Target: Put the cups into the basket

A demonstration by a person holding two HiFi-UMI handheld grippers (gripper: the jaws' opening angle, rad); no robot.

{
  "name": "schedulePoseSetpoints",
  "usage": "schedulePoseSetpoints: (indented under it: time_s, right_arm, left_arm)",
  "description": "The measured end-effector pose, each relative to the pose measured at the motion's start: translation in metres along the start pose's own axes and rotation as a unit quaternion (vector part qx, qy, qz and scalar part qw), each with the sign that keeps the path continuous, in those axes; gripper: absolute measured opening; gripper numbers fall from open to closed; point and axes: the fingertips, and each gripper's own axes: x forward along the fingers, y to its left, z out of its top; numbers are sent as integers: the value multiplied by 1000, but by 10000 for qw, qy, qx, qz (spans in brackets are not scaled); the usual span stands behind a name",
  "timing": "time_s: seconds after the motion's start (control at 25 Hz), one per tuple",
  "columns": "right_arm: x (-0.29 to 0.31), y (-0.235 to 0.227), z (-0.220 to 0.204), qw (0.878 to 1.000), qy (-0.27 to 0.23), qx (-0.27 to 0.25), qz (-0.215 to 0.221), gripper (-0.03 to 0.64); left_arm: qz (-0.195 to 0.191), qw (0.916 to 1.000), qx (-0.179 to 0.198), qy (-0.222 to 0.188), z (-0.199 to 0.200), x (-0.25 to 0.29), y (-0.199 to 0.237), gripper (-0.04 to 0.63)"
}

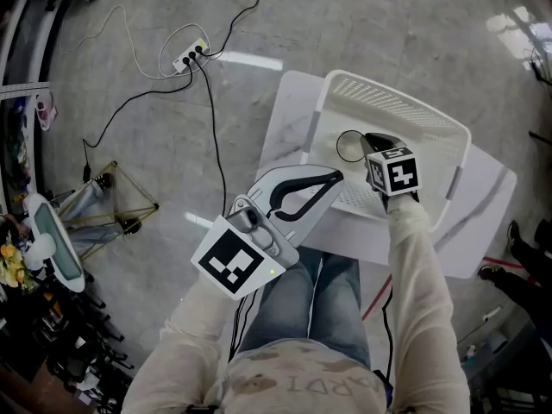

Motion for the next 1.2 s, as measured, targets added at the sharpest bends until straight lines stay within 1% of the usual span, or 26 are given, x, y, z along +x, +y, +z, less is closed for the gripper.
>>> schedulePoseSetpoints:
  time_s: [0.08, 0.28, 0.44, 0.56, 0.68, 0.84, 1.08, 1.2]
  right_arm:
    - [-9, 1, 8, 9999, -135, 13, 0, 25]
    - [-49, 15, 31, 9983, -557, -71, 133, 25]
    - [-102, 32, 56, 9926, -1160, -39, 344, 25]
    - [-155, 52, 76, 9837, -1701, -110, 568, 26]
    - [-217, 74, 87, 9702, -2276, -267, 782, 26]
    - [-300, 94, 95, 9450, -3108, -402, 941, 25]
    - [-402, 120, 77, 9024, -4109, -563, 1167, 26]
    - [-442, 128, 65, 8853, -4466, -604, 1148, 26]
  left_arm:
    - [2, 10000, 27, -23, 3, -1, -2, 2]
    - [-62, 9997, 192, -107, 21, 1, -16, 2]
    - [-129, 9989, 387, -251, 45, 5, -37, 2]
    - [-151, 9981, 480, -356, 66, 7, -56, 2]
    - [-162, 9973, 593, -398, 84, 10, -79, 0]
    - [-190, 9952, 819, -502, 110, 14, -107, 2]
    - [-141, 9939, 946, -548, 131, 16, -147, 0]
    - [-148, 9930, 1023, -579, 142, 15, -168, 2]
